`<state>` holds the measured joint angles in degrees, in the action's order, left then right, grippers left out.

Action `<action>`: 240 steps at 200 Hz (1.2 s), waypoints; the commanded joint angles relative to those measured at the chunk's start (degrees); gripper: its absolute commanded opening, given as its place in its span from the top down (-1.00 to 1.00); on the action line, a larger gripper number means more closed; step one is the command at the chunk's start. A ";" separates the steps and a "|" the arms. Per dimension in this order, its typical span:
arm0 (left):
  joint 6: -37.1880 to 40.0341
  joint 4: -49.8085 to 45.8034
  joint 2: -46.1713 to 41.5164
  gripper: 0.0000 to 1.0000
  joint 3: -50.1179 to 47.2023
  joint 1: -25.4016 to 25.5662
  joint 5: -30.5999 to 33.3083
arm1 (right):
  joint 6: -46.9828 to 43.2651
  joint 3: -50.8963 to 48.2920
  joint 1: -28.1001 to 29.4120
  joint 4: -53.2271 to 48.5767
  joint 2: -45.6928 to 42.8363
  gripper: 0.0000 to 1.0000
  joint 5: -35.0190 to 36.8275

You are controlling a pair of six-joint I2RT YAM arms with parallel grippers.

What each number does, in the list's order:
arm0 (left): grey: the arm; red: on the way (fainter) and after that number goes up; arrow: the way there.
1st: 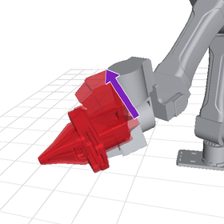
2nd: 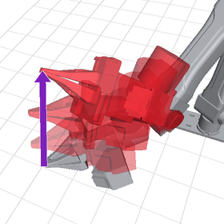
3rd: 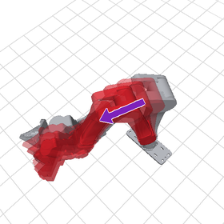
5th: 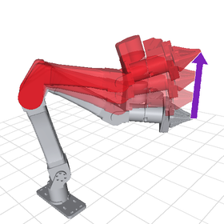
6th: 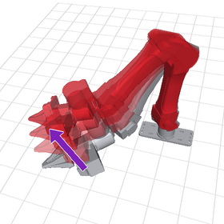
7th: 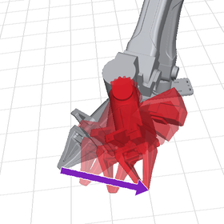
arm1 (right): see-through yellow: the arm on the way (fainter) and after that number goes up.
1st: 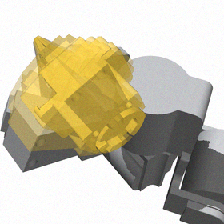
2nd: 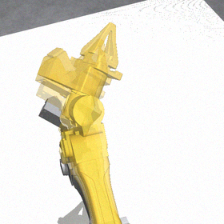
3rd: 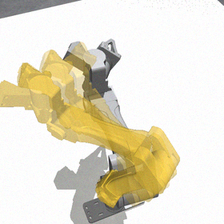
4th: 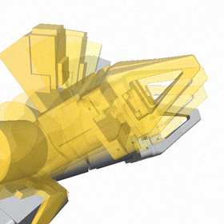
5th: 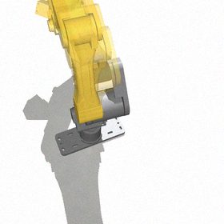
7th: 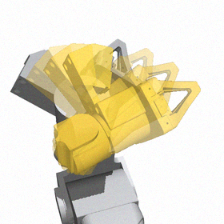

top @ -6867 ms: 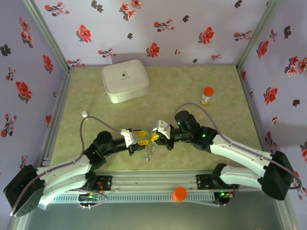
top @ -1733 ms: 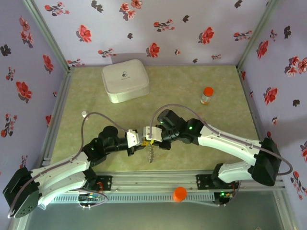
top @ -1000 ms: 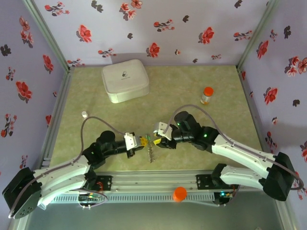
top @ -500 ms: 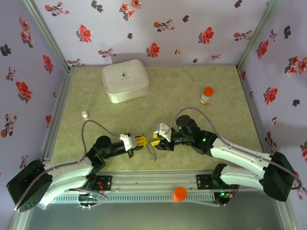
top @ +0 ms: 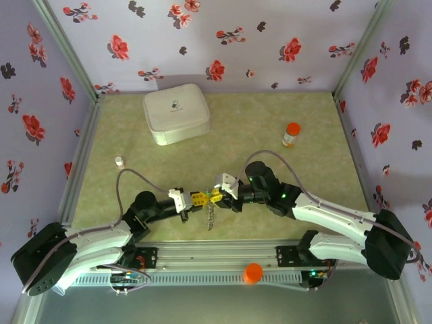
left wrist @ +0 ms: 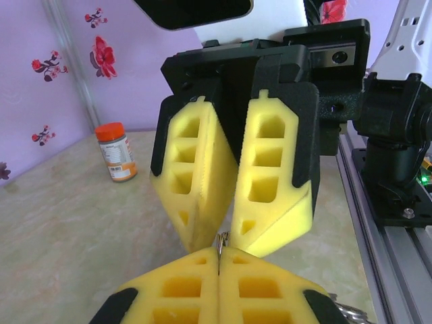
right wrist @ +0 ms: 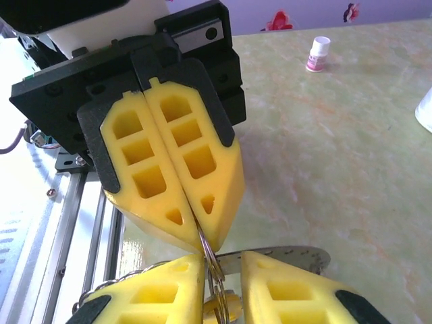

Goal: Put the keys on the keyring

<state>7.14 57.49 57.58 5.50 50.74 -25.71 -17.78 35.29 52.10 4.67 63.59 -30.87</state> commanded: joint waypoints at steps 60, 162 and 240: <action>0.82 0.82 -0.77 0.50 2.46 0.06 3.67 | -3.25 4.45 -0.15 -5.07 1.40 1.00 0.23; 10.01 -29.98 -5.30 0.76 11.11 0.15 1.51 | -13.56 15.51 3.01 -21.45 6.50 1.00 6.34; 11.14 -33.22 -3.92 0.92 13.16 0.17 0.44 | -14.03 16.92 4.20 -20.18 7.31 1.00 6.58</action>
<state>16.25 27.14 52.82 15.73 50.63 -24.05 -30.76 49.43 55.16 -18.61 70.96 -22.57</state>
